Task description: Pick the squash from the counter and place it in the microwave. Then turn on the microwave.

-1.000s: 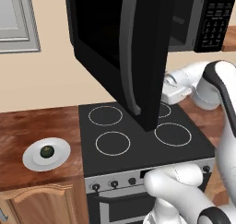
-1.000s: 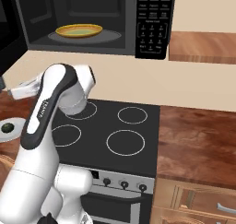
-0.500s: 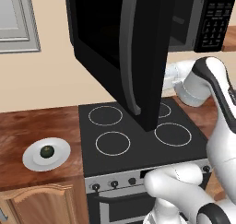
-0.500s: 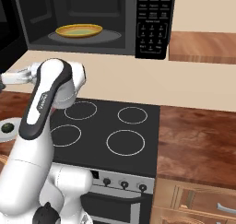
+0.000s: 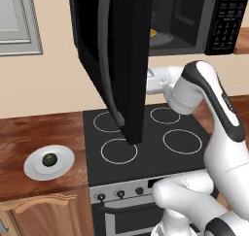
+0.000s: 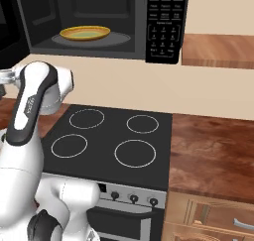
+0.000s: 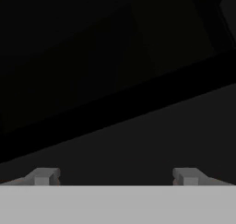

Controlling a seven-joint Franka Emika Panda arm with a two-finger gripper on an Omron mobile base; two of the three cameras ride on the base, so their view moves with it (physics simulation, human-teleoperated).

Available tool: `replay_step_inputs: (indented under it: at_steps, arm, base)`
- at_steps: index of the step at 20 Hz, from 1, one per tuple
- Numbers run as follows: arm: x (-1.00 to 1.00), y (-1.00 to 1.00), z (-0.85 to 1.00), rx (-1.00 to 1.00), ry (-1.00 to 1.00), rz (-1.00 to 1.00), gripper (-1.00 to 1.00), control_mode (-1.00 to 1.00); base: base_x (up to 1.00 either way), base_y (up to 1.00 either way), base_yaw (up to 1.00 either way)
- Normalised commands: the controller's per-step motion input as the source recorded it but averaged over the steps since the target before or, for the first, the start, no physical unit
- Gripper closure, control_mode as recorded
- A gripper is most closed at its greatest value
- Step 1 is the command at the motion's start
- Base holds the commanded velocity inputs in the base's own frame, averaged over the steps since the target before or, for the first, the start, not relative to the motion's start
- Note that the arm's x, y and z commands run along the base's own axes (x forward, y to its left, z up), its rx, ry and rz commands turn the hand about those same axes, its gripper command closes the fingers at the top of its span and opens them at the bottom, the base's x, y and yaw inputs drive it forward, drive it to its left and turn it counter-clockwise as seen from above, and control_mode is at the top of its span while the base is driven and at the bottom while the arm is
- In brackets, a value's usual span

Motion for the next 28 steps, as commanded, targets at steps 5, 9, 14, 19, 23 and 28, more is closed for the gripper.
replay_step_inputs:
  at_steps: [5, 9, 14, 19, 23, 28]
  arm:
    - [0.03, 0.46, 0.15, 0.02, 0.04, 0.00, -1.00, -1.00]
    - [-0.08, -0.41, 0.25, -0.02, 0.00, 0.00, -1.00, -1.00]
    - [-0.01, -0.91, 0.12, -0.18, -0.02, 0.00, -1.00, -1.00]
    - [0.00, -0.40, -0.06, -0.35, -0.09, 0.02, -1.00, -1.00]
    - [0.00, -0.03, -0.45, -0.43, -0.09, 0.00, -1.00, -1.00]
    - [0.00, 0.00, -0.55, -0.21, -0.07, 0.00, -1.00, -1.00]
  base:
    - [0.00, 0.00, 0.00]
    - [0.00, 0.00, 0.00]
    - [0.00, 0.00, 0.00]
    - [0.00, 0.00, 0.00]
    - [0.00, 0.00, 0.00]
    - [0.00, 0.00, 0.00]
